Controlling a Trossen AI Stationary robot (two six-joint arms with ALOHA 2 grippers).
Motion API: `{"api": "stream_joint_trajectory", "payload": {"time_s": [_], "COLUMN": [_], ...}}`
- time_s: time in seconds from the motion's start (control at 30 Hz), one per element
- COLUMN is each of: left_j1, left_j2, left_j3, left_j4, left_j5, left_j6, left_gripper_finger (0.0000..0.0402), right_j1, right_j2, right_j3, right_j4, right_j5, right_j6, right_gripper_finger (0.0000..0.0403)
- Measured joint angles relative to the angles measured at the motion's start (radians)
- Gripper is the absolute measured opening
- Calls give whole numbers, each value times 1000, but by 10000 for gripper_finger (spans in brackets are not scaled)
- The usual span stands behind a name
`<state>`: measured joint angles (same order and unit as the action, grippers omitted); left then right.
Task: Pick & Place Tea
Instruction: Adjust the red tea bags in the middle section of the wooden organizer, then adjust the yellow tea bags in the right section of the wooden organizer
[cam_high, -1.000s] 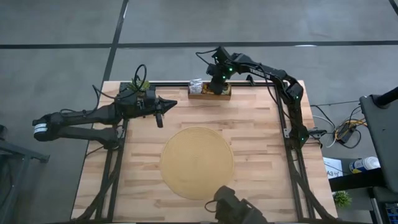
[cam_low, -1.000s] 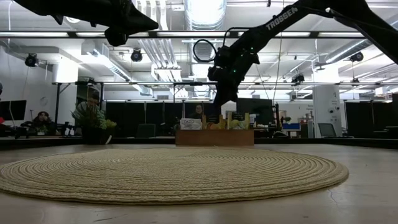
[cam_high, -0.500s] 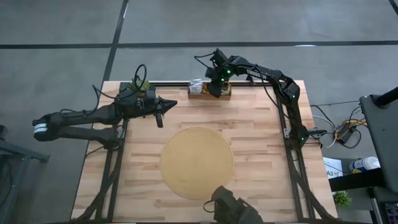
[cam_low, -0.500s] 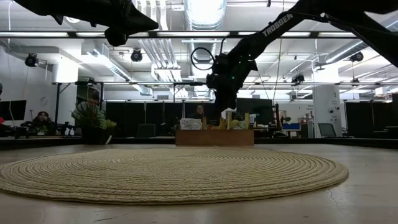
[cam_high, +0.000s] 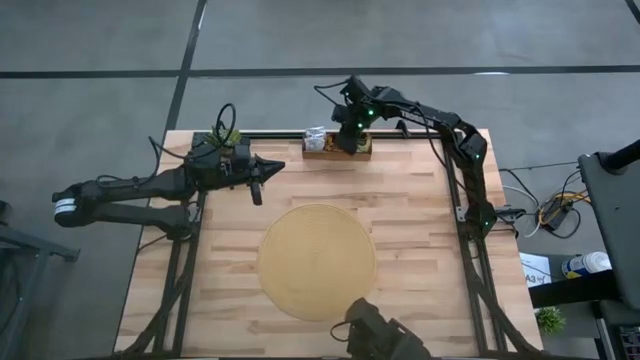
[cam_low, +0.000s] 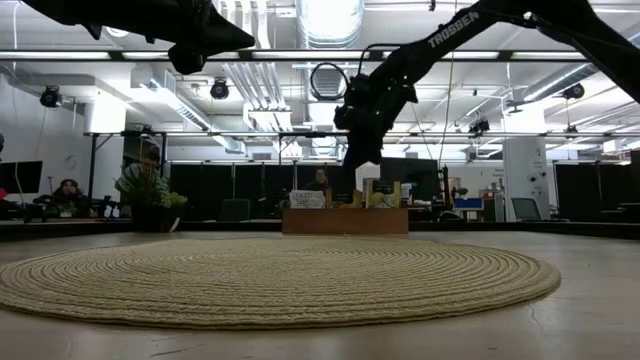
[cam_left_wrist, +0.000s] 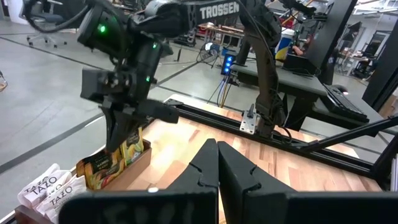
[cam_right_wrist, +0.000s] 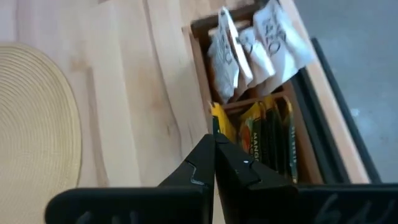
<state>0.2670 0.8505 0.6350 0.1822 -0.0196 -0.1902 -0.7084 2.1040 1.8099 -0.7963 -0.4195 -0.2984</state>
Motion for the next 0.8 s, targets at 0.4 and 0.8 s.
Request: {"api": "stream_joint_trajectory", "payload": {"time_s": [0.4, 0.8], "left_j1": [0, 0], "left_j2": [0, 0], "left_j3": [0, 0], "left_j4": [0, 0], "left_j5": [0, 0], "left_j6": [-5, -2], "left_gripper_finger": [0, 0], "right_j1": [-102, -175], "right_j2": [-14, -9], "right_j3": [0, -84], "right_j4": [-15, -16], "right_j5": [120, 146], "right_j6": [-3, -24], "right_gripper_finger": [8, 8]}}
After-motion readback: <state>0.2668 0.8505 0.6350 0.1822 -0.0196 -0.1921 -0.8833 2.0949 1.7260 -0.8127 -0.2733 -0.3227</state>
